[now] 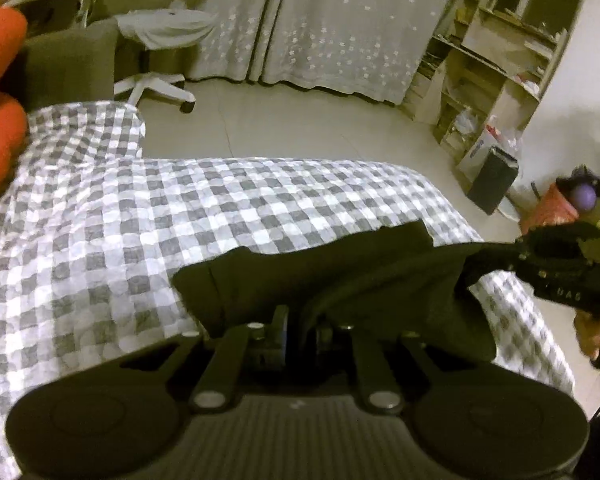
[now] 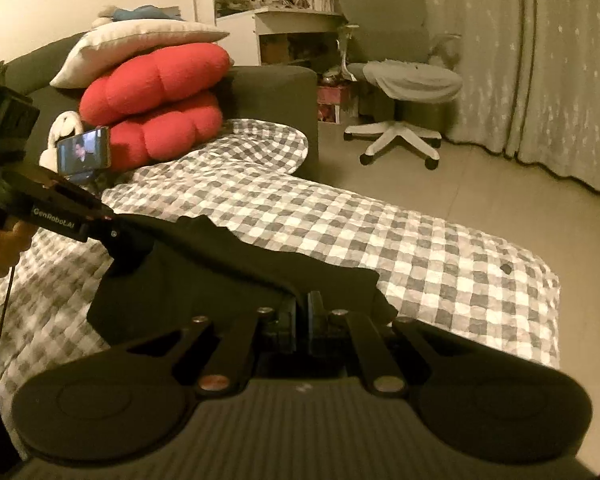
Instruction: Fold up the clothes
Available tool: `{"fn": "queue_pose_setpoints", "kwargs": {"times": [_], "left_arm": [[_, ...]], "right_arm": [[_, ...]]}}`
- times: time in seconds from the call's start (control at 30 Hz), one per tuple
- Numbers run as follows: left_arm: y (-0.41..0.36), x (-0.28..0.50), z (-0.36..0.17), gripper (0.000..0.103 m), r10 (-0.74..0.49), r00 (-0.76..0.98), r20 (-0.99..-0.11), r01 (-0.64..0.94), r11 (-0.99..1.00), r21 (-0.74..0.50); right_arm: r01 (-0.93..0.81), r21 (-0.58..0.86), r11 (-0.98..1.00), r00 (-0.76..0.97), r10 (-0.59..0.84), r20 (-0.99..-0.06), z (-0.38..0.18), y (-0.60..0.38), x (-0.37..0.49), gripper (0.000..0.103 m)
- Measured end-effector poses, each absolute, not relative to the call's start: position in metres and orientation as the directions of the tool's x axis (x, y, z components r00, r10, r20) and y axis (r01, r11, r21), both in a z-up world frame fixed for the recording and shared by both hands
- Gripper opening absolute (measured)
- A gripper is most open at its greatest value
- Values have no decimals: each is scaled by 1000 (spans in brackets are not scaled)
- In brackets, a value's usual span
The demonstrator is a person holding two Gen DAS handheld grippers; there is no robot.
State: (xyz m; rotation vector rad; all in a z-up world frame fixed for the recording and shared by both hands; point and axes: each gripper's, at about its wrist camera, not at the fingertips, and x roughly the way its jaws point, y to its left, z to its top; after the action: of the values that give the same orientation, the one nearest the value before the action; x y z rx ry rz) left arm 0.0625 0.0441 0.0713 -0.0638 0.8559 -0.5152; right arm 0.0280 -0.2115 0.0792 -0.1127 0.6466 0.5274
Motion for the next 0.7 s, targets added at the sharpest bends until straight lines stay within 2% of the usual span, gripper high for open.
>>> {"fn": "queue_pose_setpoints", "kwargs": {"times": [0.07,0.13,0.33,0.53,0.7], "left_arm": [[46,71,67,15,-472,529,-705,403,871,-280],[49,76,63,22,-482,524,-702,397,867,-300],[63,82,55,27,-527,513,-677,397,846,-357],[85,90,50,27,-546,522,-655,356,837,-415],[83,97,37,26,-541,499,-677,349,840,-415]], "right_arm": [[-495,70,866,665,429,-611,77,-212,37,6],[-488,79,869,657,426,-622,74,-213,45,6],[-489,168,856,613,475,-631,63,-223,58,15],[-491,230,840,595,516,-616,59,-229,66,15],[-500,253,829,572,535,-622,53,-230,73,15]]}}
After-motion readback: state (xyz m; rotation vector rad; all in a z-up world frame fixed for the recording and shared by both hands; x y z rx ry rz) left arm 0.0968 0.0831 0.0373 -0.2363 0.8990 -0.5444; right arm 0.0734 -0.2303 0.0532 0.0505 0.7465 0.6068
